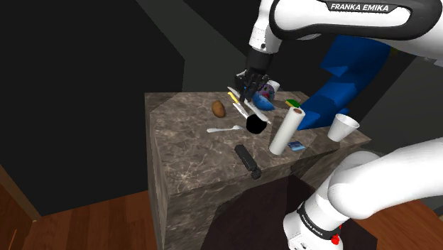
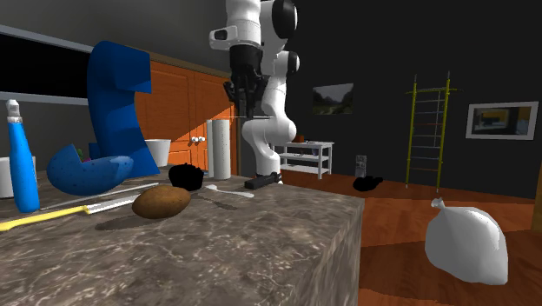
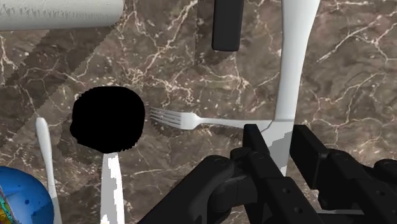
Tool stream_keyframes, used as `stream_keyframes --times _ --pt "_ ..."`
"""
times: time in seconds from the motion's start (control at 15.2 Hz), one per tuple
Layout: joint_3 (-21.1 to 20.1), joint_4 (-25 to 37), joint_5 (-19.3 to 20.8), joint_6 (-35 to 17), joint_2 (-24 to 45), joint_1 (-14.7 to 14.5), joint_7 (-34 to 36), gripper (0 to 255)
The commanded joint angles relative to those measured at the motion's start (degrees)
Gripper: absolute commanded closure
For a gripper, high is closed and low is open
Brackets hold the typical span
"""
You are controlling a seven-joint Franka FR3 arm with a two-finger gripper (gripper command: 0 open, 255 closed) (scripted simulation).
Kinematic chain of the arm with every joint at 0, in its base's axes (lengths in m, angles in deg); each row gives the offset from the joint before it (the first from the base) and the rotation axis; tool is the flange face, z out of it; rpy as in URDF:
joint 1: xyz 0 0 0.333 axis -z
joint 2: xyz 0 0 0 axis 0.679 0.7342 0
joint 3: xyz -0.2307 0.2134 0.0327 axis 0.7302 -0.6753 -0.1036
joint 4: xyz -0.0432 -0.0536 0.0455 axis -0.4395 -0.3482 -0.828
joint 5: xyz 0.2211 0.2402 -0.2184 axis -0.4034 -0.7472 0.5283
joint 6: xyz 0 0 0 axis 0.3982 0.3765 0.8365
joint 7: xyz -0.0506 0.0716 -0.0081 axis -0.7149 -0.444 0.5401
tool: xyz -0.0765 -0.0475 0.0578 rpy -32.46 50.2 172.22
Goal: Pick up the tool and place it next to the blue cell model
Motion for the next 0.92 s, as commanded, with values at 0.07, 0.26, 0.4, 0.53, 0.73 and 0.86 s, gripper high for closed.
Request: stream_keyframes --times 0.07,0.26,0.4,0.53,0.73,0.86 --pt "3.13 -1.99 1.28 1.04 -2.88 1.28 -3.98 255" --pt "6.4 -3.78 2.96 1.63 -5.16 2.75 -7.99 255" --pt "8.63 -4.65 4.22 1.98 -6.37 3.79 -10.69 255" --pt "10.88 -5.27 5.56 2.3 -7.33 4.87 -13.39 255" --pt "14.31 -5.72 7.67 2.67 -8.25 6.53 -17.5 255" --pt "16.63 -5.69 9.1 2.84 -8.51 7.62 -20.26 255"
